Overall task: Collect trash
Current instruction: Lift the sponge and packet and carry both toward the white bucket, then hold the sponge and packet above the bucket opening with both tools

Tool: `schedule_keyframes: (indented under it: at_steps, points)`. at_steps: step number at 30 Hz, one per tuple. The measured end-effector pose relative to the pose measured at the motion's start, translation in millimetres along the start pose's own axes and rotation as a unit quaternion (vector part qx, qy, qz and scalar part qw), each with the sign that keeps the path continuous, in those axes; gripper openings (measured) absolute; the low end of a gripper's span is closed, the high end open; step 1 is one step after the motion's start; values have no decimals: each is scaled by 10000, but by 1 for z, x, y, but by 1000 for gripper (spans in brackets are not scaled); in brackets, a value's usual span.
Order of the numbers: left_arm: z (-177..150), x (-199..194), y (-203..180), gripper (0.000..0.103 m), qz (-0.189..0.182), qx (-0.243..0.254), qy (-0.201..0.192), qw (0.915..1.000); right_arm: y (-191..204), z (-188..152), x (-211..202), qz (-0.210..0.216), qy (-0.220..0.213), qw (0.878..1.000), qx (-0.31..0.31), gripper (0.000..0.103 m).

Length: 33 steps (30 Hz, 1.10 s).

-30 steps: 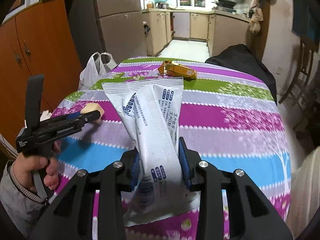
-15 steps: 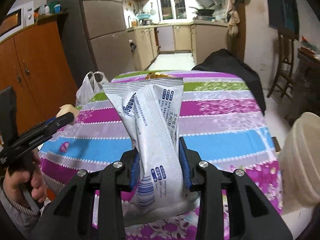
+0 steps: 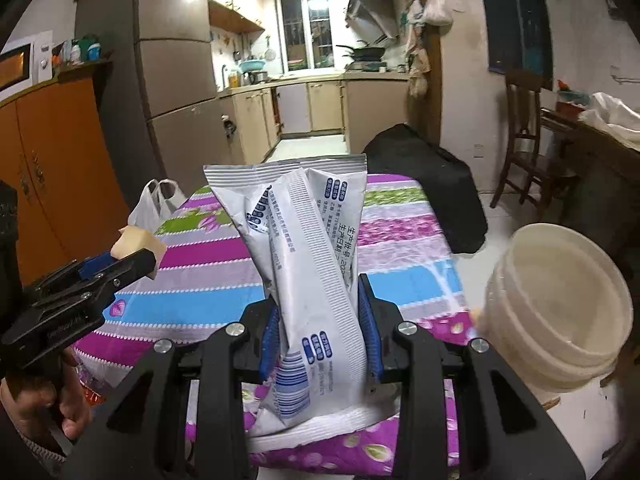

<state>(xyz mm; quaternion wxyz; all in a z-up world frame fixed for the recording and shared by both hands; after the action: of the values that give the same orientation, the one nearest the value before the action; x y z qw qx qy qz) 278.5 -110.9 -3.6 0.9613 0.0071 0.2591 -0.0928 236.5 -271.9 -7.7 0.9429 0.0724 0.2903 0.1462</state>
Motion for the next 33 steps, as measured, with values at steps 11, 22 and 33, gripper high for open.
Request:
schedule_keyframes:
  at_steps: [11,22,33]
  points:
    - [23,0,-100,49,-688,286,-39,9972,-65,11,-61,-641,-289,9974,135,33]
    - [55,14,-224,49,-1386,717,-22,9877,-154,26,-115,-1293,-295,9901,466,33]
    - [74,63,-344,49,-1957,999,436,9746,-253,25,-112,-1354,335,9819,1280,33]
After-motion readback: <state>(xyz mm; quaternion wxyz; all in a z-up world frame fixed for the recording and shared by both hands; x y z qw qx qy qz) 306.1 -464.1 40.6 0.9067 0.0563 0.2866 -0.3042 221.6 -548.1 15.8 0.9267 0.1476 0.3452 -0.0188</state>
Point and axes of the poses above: each gripper's, at about its wrist camera, not at the fingertips, and x roughly the way its jaws point, y to its left, z to its top, the point moved 8 cm from there along x, roughly the way its jaws point, and after that the axes turned 14 degrees about z, right-handed, at the moved point
